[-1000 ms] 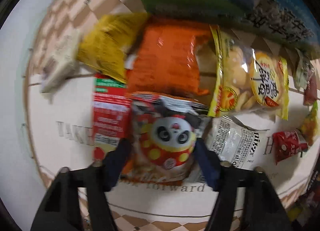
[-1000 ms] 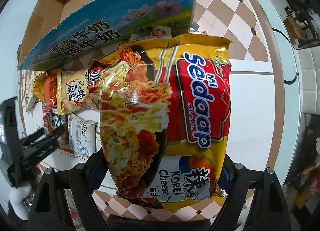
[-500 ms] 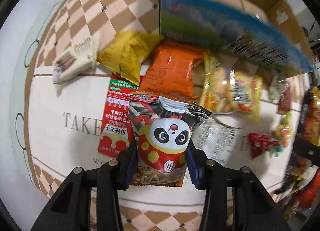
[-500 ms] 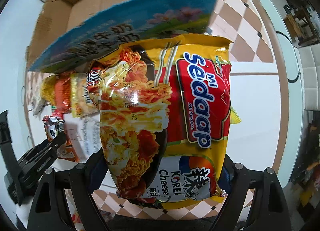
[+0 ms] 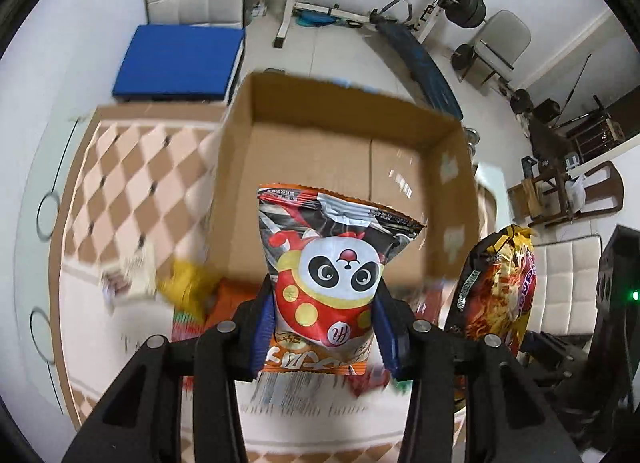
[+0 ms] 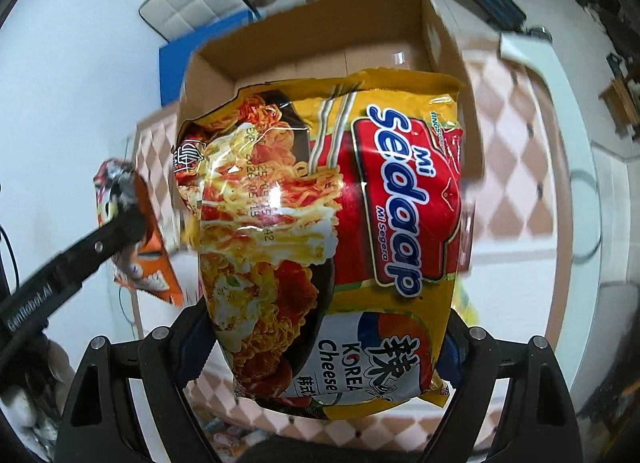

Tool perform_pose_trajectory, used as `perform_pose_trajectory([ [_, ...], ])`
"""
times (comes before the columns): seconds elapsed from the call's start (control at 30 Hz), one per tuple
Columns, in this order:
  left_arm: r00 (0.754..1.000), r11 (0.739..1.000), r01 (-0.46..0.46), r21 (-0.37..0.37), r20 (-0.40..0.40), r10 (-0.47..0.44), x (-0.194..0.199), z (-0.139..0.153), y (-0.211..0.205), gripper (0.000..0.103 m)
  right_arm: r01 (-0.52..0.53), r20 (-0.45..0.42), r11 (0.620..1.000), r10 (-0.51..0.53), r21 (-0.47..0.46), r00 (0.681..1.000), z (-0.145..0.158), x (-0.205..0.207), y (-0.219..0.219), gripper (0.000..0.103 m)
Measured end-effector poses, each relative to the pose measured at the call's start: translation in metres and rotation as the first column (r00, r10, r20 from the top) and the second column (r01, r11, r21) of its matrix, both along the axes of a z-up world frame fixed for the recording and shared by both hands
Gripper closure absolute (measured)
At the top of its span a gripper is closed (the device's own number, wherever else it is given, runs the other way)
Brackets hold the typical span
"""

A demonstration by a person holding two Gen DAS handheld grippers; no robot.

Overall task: Organize snacks
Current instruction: 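Carry both packs into the cardboard box and open both tools to release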

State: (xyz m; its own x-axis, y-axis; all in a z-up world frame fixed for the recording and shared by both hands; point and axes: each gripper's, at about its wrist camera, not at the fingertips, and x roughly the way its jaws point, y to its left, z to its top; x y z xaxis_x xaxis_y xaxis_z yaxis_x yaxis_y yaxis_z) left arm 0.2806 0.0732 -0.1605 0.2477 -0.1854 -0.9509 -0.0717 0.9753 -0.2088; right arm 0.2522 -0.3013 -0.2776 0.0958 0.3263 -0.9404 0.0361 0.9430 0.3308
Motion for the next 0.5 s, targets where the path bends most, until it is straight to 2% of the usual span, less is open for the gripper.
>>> perform_pose_trajectory([
  [0.17,0.996,0.999,-0.014,-0.037,-0.094,0.010,0.077,-0.037,0.001,0.062,0.007,0.023,0.999,-0.006,-0.036,1.000,-0.016,0.056,-0.029,0.012],
  [0.3,0.983,0.999,-0.012,-0.032,-0.182,0.006,0.126,-0.083,-0.002,0.061,-0.007,-0.002,0.998,0.007,-0.059,1.000,-0.051,0.100,-0.044,0.012],
  [0.5,0.954,0.997,-0.026,-0.069,-0.301,0.004,0.162,-0.138,-0.008,0.061,-0.027,-0.076,0.994,0.019,-0.104,0.997,-0.114,0.143,-0.066,0.013],
])
